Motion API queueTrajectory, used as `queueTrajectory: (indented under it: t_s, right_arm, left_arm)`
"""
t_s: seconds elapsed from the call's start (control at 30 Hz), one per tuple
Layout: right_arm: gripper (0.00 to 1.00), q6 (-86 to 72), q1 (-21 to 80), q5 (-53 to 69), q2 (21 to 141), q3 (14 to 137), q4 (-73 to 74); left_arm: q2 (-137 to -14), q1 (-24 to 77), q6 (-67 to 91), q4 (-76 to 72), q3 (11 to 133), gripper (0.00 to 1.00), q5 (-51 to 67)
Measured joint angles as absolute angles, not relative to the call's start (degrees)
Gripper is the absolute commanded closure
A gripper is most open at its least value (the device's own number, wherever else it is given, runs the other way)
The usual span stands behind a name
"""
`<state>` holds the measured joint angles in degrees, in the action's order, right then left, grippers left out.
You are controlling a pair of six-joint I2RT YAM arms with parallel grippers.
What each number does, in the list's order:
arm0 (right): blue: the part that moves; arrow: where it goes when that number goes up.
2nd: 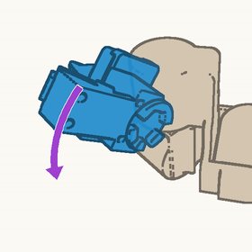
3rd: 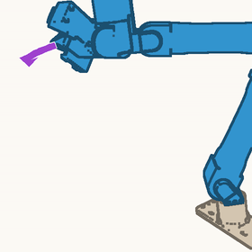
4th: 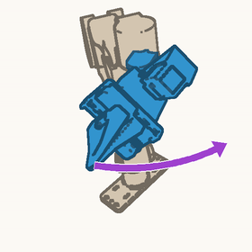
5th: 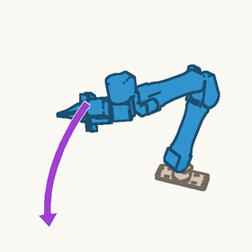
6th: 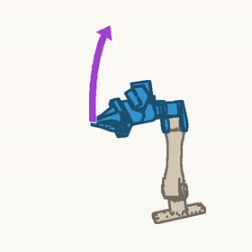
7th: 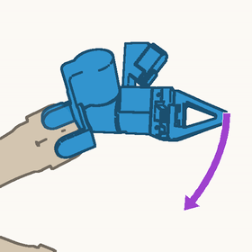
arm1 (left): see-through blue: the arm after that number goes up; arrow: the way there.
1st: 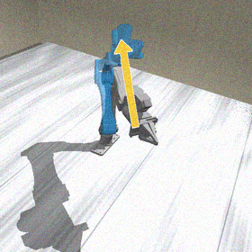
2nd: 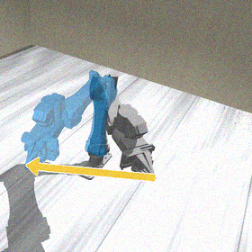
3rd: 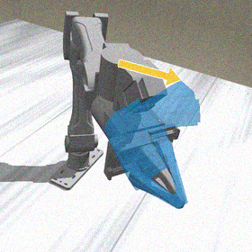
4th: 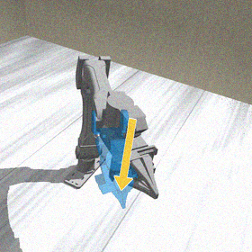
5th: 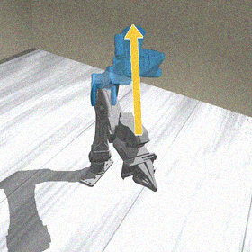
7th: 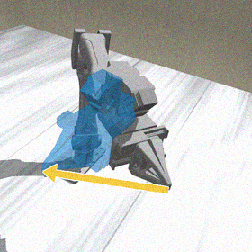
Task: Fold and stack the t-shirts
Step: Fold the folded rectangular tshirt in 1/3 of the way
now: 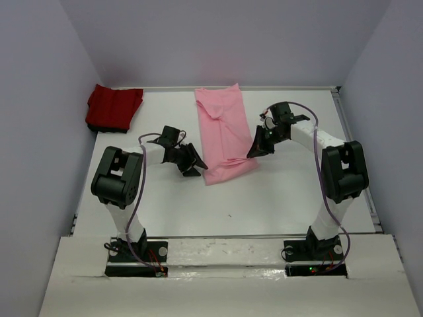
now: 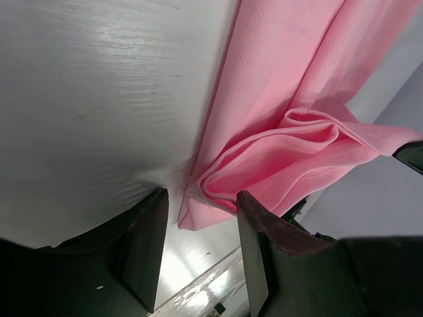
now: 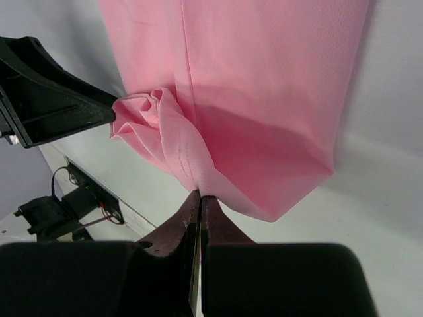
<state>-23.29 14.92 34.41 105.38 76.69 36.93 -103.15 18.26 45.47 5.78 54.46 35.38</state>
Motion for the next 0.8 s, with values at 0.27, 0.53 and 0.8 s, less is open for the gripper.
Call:
queueTrajectory:
  t_s: [0.27,0.53,0.8]
  right_arm:
    - [1.00,-23.3,14.7,34.5,105.5,77.1,36.9]
    - [1.00,-23.3,14.7,34.5,105.6,77.1,36.9]
    - [1.00,-23.3,14.7,34.5,105.9,77.1,36.9]
  left_arm:
    - [-103.9,18.3,45.3,5.7,55.5,0.89,35.9]
    - [-104.3,18.3,44.9,5.5,55.8,0.92,36.4]
    - [-104.4,18.3,44.8,5.8,56.4,1.00,36.7]
